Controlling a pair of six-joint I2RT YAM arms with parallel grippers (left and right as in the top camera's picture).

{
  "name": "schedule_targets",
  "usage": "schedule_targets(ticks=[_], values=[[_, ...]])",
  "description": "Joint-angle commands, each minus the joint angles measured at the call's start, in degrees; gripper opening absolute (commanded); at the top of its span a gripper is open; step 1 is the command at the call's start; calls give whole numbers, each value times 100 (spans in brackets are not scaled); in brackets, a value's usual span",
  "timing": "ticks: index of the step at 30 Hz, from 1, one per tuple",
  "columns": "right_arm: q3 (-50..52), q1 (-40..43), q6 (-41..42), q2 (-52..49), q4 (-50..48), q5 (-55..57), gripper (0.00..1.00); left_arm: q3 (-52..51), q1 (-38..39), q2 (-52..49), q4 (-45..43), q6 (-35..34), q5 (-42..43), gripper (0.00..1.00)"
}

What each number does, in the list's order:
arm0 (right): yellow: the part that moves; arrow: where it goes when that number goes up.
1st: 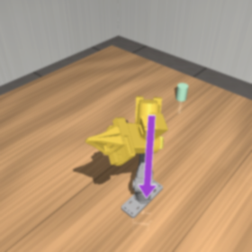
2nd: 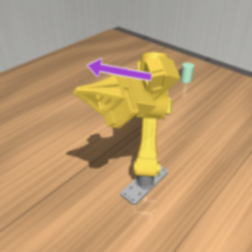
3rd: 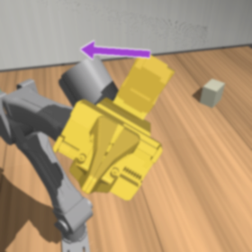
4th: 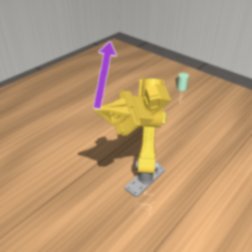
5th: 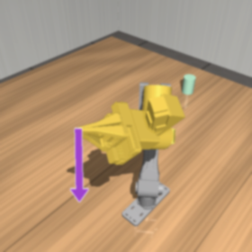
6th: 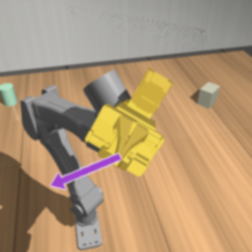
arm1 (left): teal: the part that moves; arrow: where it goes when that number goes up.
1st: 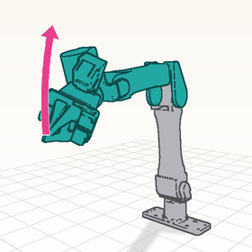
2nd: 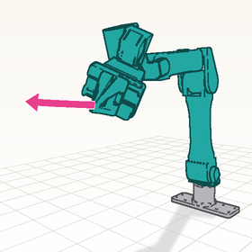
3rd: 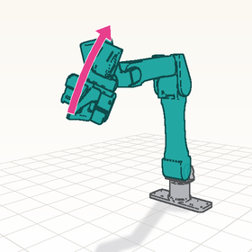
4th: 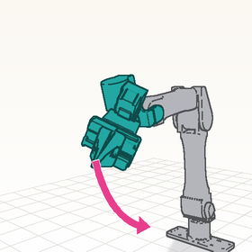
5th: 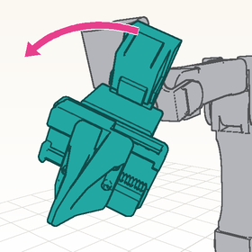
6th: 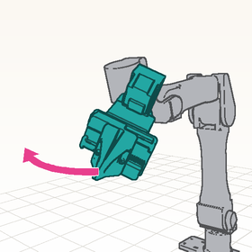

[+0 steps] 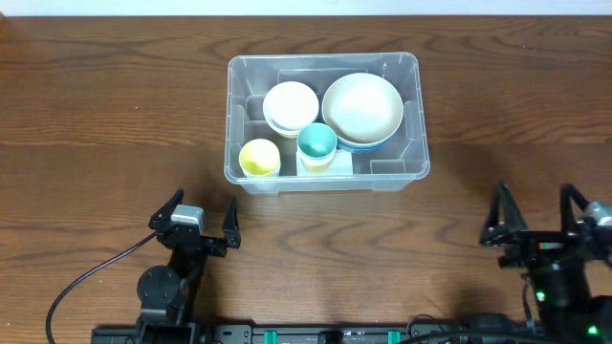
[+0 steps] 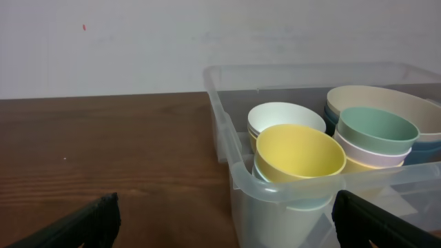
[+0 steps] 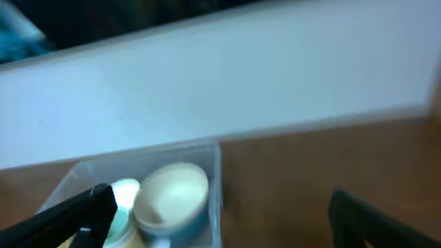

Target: Pack container

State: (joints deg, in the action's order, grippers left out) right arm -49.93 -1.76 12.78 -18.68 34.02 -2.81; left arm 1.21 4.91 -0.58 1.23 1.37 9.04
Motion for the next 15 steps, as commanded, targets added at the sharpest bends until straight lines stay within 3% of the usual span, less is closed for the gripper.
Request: schedule_targets(ticks=[1, 7, 15], values=[[793, -57, -973, 341, -828, -684, 99, -98, -24, 35, 197, 33, 83, 98], [2184, -57, -1513, 671, -2649, -1091, 99, -98, -24, 35, 197, 33, 83, 98], [3318, -59, -1523, 1320, -3508, -1163, 99, -98, -24, 35, 197, 33, 83, 98]])
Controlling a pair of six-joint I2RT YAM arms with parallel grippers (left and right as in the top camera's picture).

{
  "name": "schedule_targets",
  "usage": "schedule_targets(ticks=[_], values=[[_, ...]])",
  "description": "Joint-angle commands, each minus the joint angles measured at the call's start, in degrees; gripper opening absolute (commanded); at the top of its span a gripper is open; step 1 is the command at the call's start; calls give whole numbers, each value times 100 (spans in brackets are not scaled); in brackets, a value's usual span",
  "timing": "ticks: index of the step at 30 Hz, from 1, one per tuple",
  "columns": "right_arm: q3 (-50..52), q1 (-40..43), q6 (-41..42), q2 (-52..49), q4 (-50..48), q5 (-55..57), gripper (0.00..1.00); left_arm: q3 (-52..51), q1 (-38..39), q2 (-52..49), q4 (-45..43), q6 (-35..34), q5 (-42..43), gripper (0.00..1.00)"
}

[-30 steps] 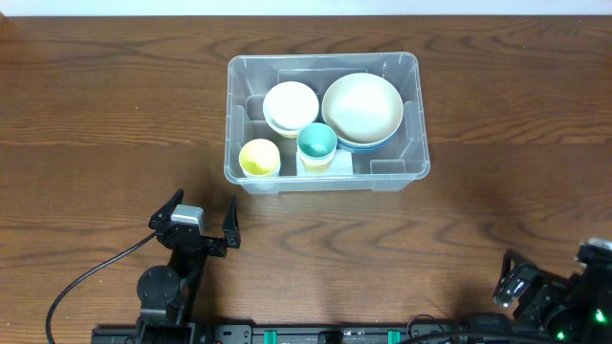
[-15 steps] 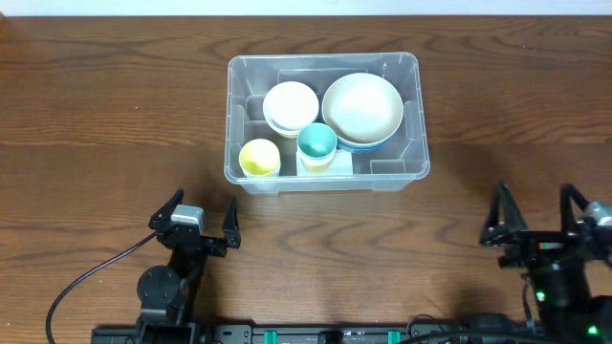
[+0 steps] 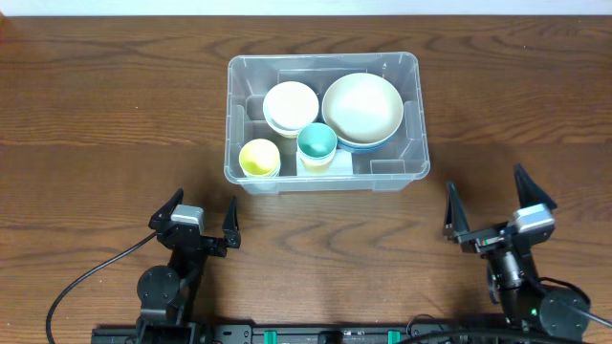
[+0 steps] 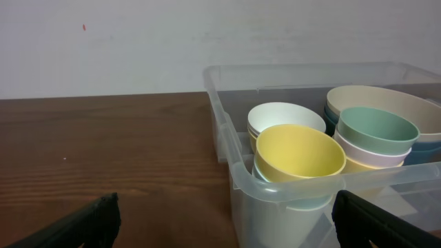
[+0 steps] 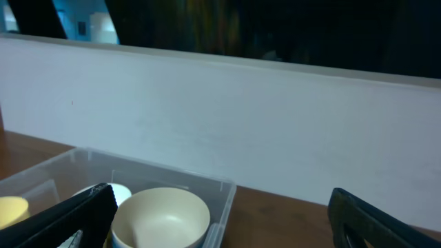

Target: Pack container

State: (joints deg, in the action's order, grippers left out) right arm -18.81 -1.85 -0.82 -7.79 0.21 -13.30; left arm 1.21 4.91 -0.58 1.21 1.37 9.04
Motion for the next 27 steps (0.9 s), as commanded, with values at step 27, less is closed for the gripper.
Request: schedule_targets(ticks=[27], values=[[1851, -247, -584, 750, -1580, 0, 99, -98, -24, 35, 199, 33, 83, 98]])
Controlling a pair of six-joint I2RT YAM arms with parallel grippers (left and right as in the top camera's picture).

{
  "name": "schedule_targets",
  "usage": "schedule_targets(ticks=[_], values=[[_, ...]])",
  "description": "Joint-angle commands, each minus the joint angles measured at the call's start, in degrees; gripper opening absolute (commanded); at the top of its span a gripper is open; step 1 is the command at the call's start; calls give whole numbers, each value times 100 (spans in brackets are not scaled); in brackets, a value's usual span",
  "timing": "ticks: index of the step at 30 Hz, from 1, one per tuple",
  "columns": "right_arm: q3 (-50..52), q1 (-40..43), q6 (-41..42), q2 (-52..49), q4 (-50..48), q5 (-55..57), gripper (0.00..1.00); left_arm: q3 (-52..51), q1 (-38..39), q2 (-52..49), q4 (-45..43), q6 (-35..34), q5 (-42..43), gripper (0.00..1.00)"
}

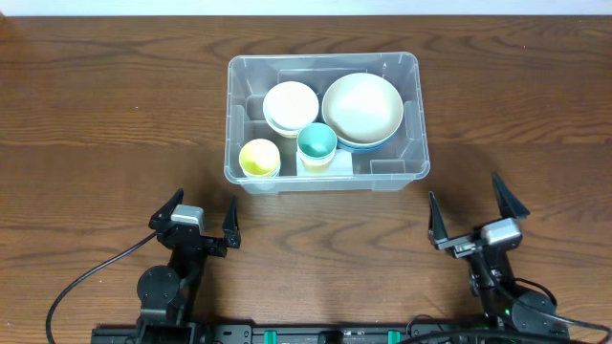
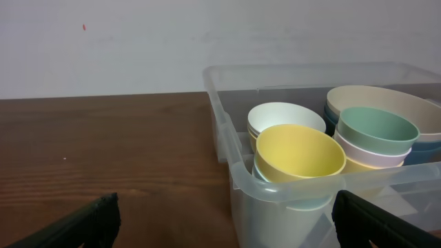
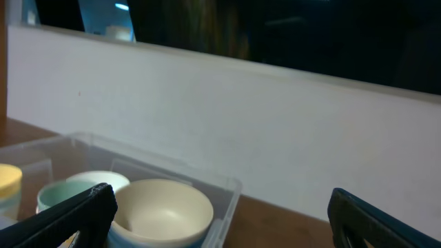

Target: Pack container

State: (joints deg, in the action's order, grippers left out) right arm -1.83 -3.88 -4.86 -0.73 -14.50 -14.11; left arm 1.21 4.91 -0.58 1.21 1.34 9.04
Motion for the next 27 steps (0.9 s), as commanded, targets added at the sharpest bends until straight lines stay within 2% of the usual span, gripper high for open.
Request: schedule_targets(ticks=[1, 7, 16, 27], values=[[153, -44, -282, 46, -66, 133, 99, -98, -24, 35, 199, 35, 83, 98], [151, -20, -573, 46, 76, 240, 99, -98, -24, 35, 199, 35, 83, 98], [151, -13, -573, 46, 1327, 667, 99, -98, -24, 35, 199, 35, 83, 98], [151, 17, -570, 46, 1843, 957, 99, -98, -24, 35, 199, 35, 83, 98]])
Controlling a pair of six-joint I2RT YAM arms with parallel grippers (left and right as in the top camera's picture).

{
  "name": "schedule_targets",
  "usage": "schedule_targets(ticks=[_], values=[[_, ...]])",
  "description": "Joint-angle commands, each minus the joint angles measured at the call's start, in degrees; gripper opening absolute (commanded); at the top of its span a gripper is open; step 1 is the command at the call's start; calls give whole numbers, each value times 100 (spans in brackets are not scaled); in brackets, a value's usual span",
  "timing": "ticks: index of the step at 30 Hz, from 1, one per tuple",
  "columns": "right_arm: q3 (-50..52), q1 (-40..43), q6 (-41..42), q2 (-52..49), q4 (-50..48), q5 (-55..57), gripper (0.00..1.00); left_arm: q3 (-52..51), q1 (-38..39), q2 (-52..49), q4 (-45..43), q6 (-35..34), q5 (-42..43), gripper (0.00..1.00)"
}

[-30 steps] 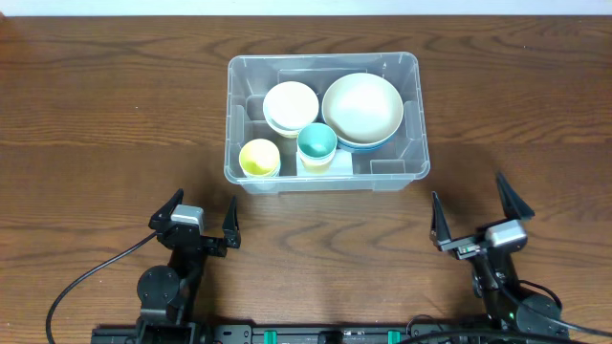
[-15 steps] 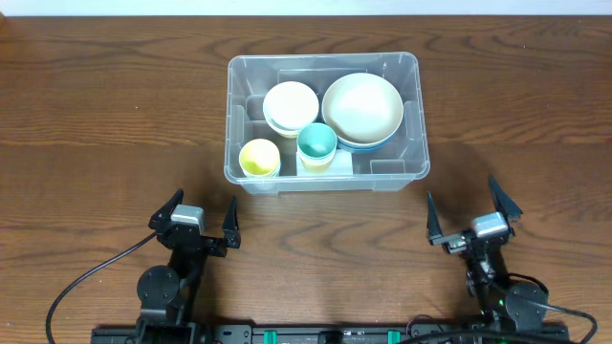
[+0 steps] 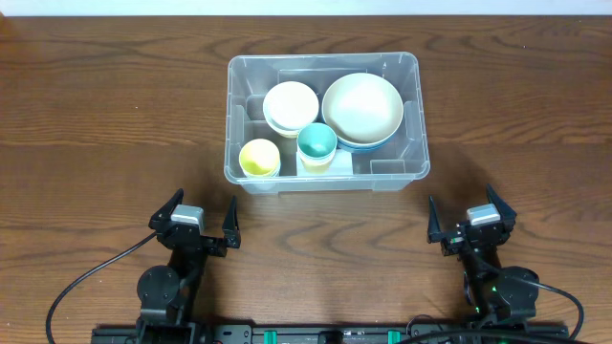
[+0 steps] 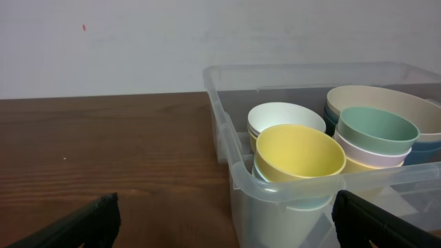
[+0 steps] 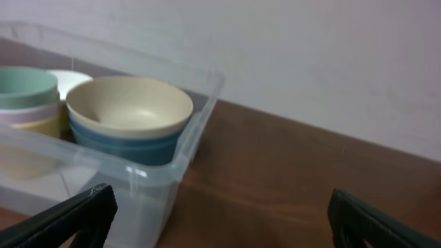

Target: Pack container

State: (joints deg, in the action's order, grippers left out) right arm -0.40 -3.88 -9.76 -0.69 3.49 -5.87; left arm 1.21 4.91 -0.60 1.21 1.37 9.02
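A clear plastic container (image 3: 413, 115) stands on the table at mid-back. It holds a large cream bowl on a blue one (image 3: 361, 107), a white bowl stack (image 3: 291, 103), a teal cup stack (image 3: 316, 141) and a yellow cup (image 3: 259, 157). My left gripper (image 3: 197, 225) rests open near the front edge, left of the container's front. My right gripper (image 3: 472, 222) sits open near the front right, low over the table. Nothing is between either pair of fingers. The left wrist view shows the yellow cup (image 4: 300, 150) just inside the container's near corner.
The brown wooden table (image 3: 115, 124) spreads around the container. A white wall (image 4: 138, 41) stands behind the table. A black cable (image 3: 72, 287) runs from the left arm's base at the front left.
My right gripper has tilted down and drawn in slightly at the front right; its camera now looks level at the container instead of up at the wall. The left arm and the container's contents are unchanged.
My right gripper was at the far front right corner, open. Then it stood further left, and then nearer the container's front right, still open. Now it sits low there. The left gripper has stayed open in one spot, and the bowls and cups have stayed in the container.
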Motion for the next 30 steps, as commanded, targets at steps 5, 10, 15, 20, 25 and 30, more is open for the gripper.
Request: schedule_targets(ticks=[5, 10, 15, 20, 25, 30], values=[[9, 22, -81, 42, 48, 155, 99, -98, -24, 37, 199, 33, 85, 98], [9, 22, -57, 42, 46, 155, 99, -98, -24, 37, 199, 33, 85, 98], [9, 24, -59, 42, 42, 155, 99, -98, -24, 37, 199, 33, 85, 98], [9, 70, -59, 39, 42, 155, 99, -98, -24, 37, 199, 33, 85, 98], [9, 87, -59, 37, 39, 155, 99, -98, -24, 37, 199, 33, 85, 98], [9, 87, -59, 37, 39, 155, 99, -98, -24, 37, 199, 33, 85, 98]])
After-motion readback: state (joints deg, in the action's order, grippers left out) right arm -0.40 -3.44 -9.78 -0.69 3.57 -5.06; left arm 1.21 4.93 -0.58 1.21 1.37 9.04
